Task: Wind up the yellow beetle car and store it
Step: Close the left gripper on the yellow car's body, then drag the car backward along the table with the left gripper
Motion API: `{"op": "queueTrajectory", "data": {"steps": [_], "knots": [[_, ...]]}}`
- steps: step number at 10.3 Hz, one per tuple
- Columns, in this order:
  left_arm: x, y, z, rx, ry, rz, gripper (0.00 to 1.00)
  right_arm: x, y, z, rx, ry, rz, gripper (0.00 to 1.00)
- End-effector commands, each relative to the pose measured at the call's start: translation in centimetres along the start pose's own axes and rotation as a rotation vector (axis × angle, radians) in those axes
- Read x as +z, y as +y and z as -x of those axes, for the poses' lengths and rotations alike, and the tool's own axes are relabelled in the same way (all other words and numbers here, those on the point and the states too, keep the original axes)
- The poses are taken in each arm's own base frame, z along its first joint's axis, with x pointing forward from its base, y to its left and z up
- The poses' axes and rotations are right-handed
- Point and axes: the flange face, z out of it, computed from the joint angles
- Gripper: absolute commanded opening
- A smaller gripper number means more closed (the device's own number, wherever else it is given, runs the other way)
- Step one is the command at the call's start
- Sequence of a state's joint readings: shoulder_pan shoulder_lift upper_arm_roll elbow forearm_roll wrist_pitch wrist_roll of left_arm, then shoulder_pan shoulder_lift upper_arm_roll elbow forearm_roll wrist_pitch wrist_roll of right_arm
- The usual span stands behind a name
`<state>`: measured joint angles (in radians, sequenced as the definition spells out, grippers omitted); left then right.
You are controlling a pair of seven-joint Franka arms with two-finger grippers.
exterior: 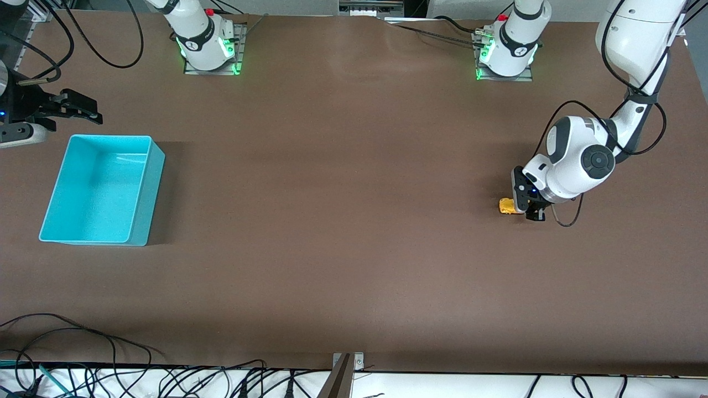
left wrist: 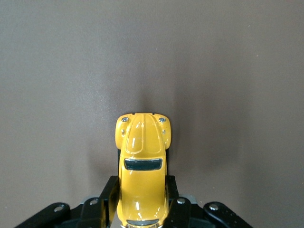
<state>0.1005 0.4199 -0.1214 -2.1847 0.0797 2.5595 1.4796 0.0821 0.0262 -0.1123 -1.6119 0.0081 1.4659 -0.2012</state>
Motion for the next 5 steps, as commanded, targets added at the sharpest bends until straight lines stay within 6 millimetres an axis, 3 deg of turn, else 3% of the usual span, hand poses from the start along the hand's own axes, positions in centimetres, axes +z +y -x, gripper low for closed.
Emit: {"op": "queueTrajectory", "data": {"steps": [1, 4, 5], "knots": [[2.0, 0.6, 0.4, 0.052, -0.006, 0.030, 0.07, -0.1, -0.8, 0.3, -0.023, -0.030, -0.026, 1.00], [2.2, 0.2, 3.3, 0.088, -0.002, 0.031, 0.05, -0.5, -0.9, 0.9, -0.035, -0.044, -0.028, 1.00], [2.7, -0.4, 5.1, 0.095, 0.004, 0.031, 0.05, -0.4, -0.9, 1.0, -0.035, -0.057, -0.031, 1.00]]}}
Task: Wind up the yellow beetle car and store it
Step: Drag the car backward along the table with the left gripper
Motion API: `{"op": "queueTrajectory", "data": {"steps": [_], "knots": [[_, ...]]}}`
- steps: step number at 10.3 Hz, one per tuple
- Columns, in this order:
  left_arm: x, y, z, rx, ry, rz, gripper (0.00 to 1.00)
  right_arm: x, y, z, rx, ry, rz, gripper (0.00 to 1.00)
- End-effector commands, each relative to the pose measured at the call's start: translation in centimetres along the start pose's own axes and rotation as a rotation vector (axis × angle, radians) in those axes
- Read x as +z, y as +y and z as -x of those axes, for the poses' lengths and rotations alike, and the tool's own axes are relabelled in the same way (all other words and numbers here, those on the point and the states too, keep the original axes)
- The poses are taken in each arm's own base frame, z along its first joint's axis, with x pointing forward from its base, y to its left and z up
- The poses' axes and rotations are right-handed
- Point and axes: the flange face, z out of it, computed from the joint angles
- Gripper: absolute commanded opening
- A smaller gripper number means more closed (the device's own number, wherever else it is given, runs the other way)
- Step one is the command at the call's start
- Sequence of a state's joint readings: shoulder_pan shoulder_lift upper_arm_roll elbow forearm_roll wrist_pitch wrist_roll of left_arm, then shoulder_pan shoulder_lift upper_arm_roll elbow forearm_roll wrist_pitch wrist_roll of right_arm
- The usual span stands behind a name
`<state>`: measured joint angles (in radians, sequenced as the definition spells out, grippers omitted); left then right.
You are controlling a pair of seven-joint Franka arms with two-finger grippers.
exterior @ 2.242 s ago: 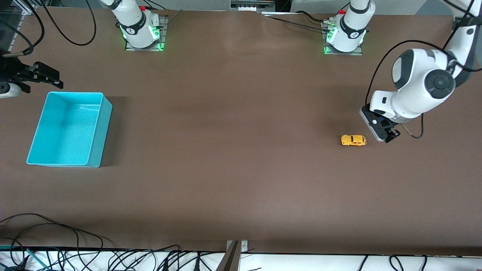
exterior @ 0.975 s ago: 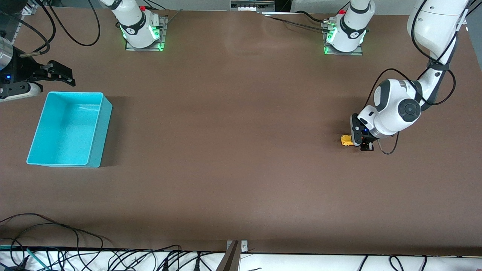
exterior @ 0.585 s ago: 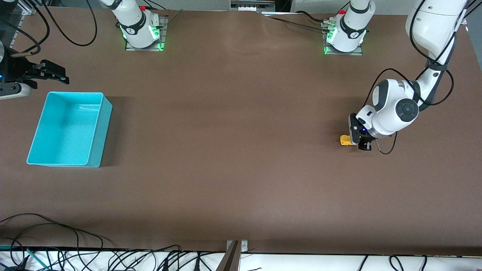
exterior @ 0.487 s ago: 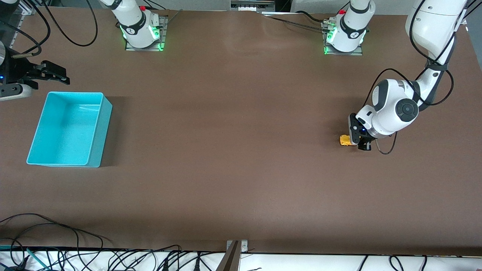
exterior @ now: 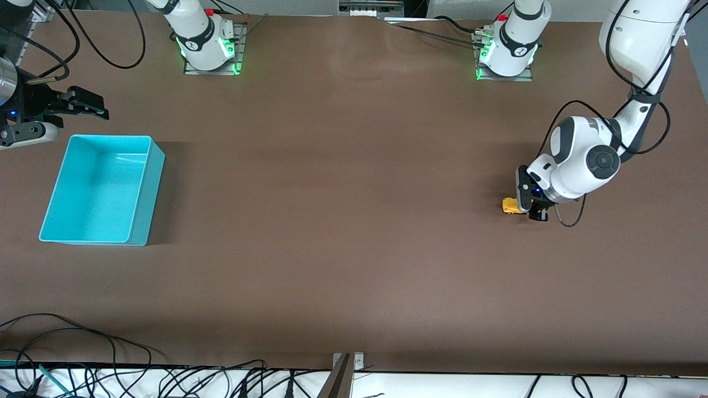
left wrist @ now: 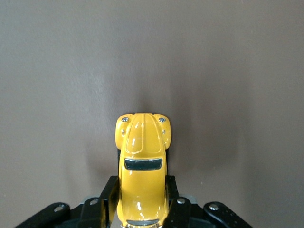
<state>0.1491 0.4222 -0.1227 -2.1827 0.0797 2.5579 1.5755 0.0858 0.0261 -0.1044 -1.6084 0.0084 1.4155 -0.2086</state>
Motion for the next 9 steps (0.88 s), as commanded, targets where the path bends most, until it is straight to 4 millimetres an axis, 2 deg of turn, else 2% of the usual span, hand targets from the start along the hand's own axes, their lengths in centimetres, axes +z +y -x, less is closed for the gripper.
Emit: {"op": "queueTrajectory", "data": {"steps": [1, 3, 4, 7, 9], "knots": [[3.1, -0.3, 4.8, 0.051, 0.007, 0.030, 0.05, -0.5, -0.1, 0.6, -0.015, -0.013, -0.023, 1.00], [2.6, -0.9, 9.9, 0.094, 0.003, 0.003, 0.05, -0.6, 0.1, 0.7, -0.012, -0.014, -0.025, 1.00], [2.2, -0.9, 13.9, 0.084, 0.000, -0.015, 0.05, -0.5, 0.2, 0.8, -0.010, -0.017, -0.026, 1.00], [2.9, 0.1, 20.6, 0.034, 0.001, -0.026, 0.05, -0.5, 0.0, 0.7, -0.012, -0.018, -0.026, 1.00], [3.5, 0.4, 23.4, 0.008, 0.003, -0.032, 0.06, -0.5, 0.2, 0.8, -0.010, -0.020, -0.026, 1.00]]}}
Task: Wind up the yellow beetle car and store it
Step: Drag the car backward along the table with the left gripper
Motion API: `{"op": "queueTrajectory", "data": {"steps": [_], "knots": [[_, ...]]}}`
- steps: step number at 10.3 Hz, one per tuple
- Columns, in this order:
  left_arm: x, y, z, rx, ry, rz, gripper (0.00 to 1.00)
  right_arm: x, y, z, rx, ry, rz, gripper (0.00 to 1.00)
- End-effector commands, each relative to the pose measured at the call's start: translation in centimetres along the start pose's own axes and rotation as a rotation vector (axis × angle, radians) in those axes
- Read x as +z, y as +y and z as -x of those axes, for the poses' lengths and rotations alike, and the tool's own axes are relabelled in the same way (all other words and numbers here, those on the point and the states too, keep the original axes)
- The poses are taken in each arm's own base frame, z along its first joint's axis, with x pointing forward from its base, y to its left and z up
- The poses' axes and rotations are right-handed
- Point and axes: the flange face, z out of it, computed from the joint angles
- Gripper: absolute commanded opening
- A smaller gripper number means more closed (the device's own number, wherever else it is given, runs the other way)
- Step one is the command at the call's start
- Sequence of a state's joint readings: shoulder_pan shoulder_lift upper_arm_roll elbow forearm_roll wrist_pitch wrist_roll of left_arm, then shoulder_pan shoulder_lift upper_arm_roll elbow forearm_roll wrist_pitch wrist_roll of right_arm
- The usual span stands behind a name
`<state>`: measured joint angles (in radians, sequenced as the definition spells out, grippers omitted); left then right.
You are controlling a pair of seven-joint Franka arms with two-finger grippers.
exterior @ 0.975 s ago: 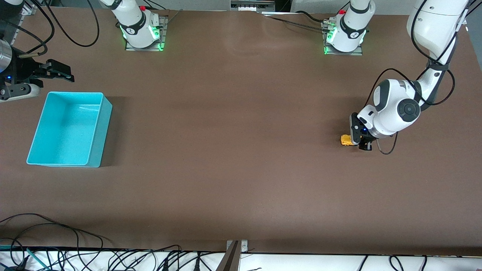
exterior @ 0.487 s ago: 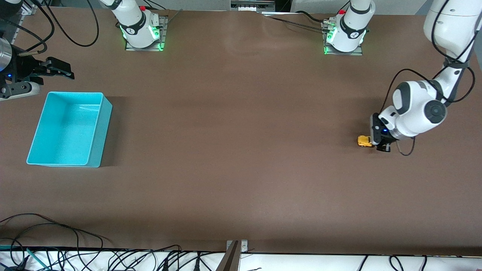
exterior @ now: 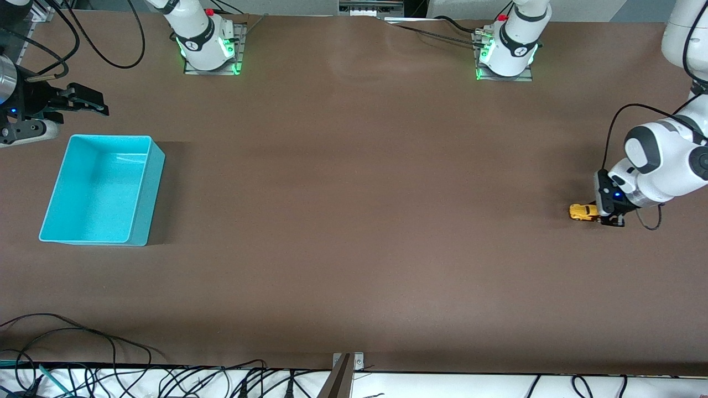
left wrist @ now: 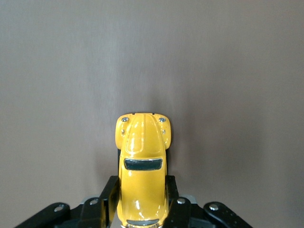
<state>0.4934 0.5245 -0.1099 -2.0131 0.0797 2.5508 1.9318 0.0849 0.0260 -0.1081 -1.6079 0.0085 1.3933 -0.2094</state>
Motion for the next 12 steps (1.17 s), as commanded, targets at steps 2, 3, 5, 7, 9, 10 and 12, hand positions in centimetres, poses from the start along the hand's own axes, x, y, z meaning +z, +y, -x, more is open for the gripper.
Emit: {"op": "queueTrajectory", "data": {"steps": [2, 3, 5, 7, 9, 10, 12], "knots": [[3.6, 0.6, 2.6, 0.023, 0.008, 0.026, 0.07, -0.7, 0.0, 0.6, -0.014, 0.001, -0.020, 1.00], [3.5, 0.6, 3.0, 0.019, 0.006, 0.023, 0.07, -0.7, 0.1, 0.6, -0.013, 0.001, -0.020, 1.00], [3.5, 1.2, 4.0, 0.003, 0.006, 0.023, 0.07, -0.7, 0.2, 0.7, -0.017, 0.001, -0.021, 1.00], [3.6, 1.2, 4.1, 0.003, 0.007, 0.024, 0.10, -0.7, 0.2, 0.7, -0.017, 0.001, -0.021, 1.00], [3.4, 1.1, 4.0, 0.003, 0.007, 0.021, 0.34, -0.7, 0.2, 0.7, -0.017, 0.001, -0.021, 1.00], [2.9, 1.2, 4.4, 0.000, 0.007, 0.015, 0.99, -0.7, 0.3, 0.7, -0.017, 0.001, -0.021, 1.00], [-0.6, -0.5, 2.4, 0.033, 0.045, 0.049, 1.00, -0.7, 0.2, 0.7, -0.017, 0.001, -0.021, 1.00]]}}
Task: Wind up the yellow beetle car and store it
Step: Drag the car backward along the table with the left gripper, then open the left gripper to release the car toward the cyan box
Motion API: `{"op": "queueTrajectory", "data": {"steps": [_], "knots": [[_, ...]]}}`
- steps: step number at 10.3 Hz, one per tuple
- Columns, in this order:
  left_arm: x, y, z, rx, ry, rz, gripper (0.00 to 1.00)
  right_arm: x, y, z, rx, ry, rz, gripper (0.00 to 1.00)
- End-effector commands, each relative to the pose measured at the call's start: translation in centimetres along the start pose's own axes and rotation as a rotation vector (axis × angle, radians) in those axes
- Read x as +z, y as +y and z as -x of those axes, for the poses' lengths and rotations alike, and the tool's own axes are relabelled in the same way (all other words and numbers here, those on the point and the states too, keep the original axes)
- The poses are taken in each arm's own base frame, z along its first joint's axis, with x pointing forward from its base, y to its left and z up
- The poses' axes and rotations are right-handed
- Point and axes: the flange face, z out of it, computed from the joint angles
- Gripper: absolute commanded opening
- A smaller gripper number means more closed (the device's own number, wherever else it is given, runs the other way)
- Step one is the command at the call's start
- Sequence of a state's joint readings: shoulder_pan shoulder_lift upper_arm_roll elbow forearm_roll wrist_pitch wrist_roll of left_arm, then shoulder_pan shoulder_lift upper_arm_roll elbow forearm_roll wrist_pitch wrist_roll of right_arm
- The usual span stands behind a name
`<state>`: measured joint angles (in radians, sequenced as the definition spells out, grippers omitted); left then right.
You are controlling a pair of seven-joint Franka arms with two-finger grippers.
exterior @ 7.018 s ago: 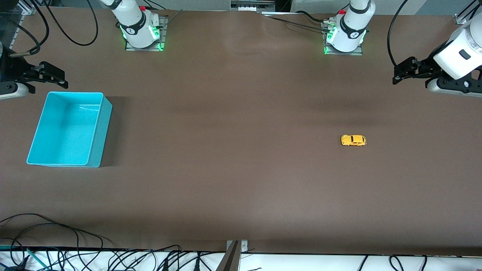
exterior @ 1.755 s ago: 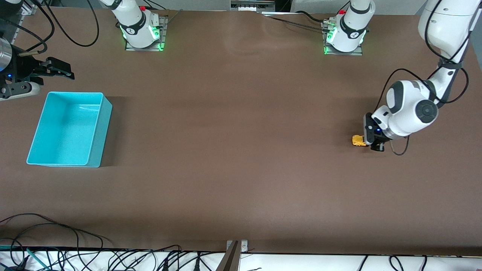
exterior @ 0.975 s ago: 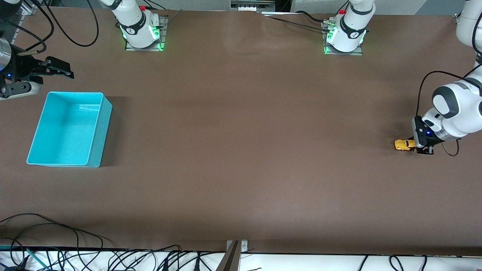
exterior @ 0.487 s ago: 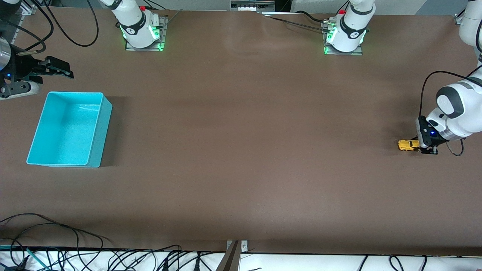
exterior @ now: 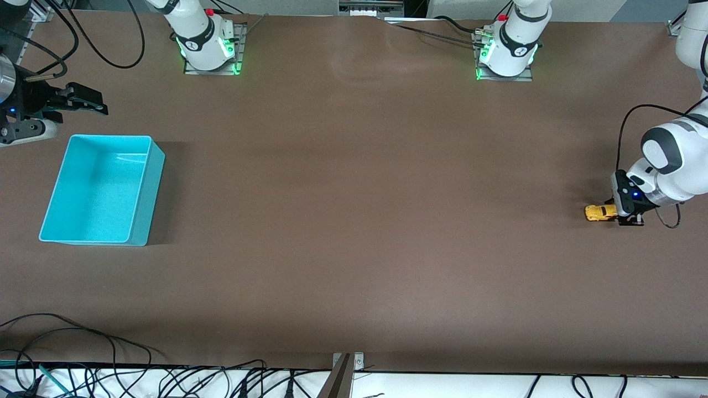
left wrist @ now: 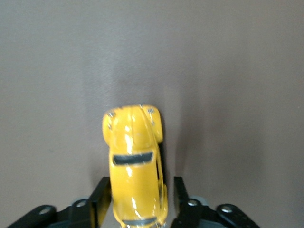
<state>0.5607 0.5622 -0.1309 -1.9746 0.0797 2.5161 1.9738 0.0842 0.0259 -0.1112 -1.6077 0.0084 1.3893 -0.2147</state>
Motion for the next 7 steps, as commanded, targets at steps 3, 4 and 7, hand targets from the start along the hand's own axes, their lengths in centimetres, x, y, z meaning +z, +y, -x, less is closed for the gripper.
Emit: {"op": "queueTrajectory", "data": {"steps": [3, 4, 7], "knots": [[-8.5, -2.5, -3.9, 0.056, 0.036, 0.088, 1.00, -0.7, 0.2, 0.6, -0.014, 0.005, -0.020, 1.00], [-10.5, -2.7, -5.8, 0.029, 0.031, 0.113, 1.00, -0.7, 0.4, 0.6, -0.011, 0.005, -0.020, 1.00], [-15.5, -4.4, -8.9, -0.056, 0.034, 0.179, 1.00, -0.7, 0.4, 0.7, -0.010, 0.005, -0.021, 1.00]]}}
